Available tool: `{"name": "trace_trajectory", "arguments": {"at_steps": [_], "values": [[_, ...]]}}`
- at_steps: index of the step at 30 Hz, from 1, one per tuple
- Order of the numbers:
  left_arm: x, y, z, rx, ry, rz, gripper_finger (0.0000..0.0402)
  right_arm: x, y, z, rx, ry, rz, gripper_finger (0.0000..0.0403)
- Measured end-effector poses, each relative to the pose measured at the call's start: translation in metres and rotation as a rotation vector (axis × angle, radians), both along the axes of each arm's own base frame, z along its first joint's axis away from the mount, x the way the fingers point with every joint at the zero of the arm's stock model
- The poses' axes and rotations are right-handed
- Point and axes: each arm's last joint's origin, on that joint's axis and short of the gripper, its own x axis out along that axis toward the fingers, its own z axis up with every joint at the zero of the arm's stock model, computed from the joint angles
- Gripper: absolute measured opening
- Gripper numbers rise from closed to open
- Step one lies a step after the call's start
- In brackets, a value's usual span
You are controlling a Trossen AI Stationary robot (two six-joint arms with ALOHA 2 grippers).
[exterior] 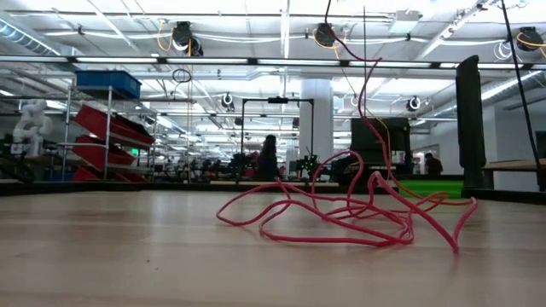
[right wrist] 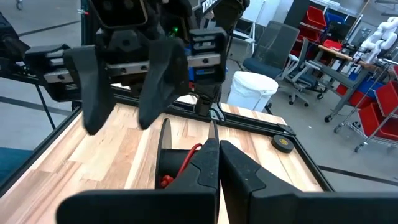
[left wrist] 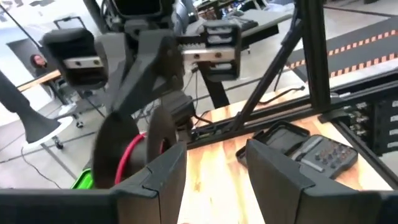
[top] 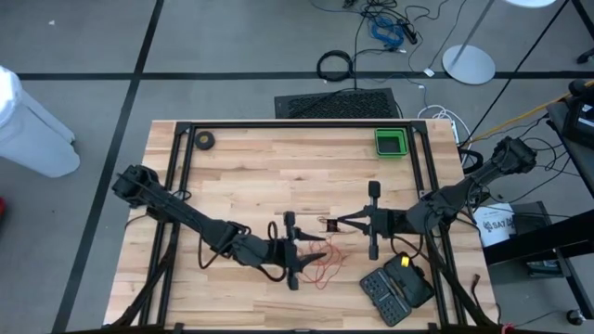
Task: Coil cords
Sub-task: Uncoil the red wire from the spool
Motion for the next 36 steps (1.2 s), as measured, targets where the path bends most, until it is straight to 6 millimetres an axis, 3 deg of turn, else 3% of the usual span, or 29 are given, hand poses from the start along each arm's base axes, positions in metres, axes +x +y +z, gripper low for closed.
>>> {"name": "trace_trajectory", "arguments": {"at_steps": [19,28,36], "values": [[-0.004,0.003,0.005,0.003,-0.013,0.114,0.0173,0.000,0.000,0.000,0.000,0.001,-0.001,0.0000],[0.004,0.016,0.003,-0.102,-0.011,0.089,0.0173,0.000,0.000,0.000,0.007,0.000,-0.002,0.0000],[0.004,0.018,0.000,-0.097,-0.005,0.084,0.0125,0.000,0.000,0.000,0.007,0.000,-0.002,0.0000]]}}
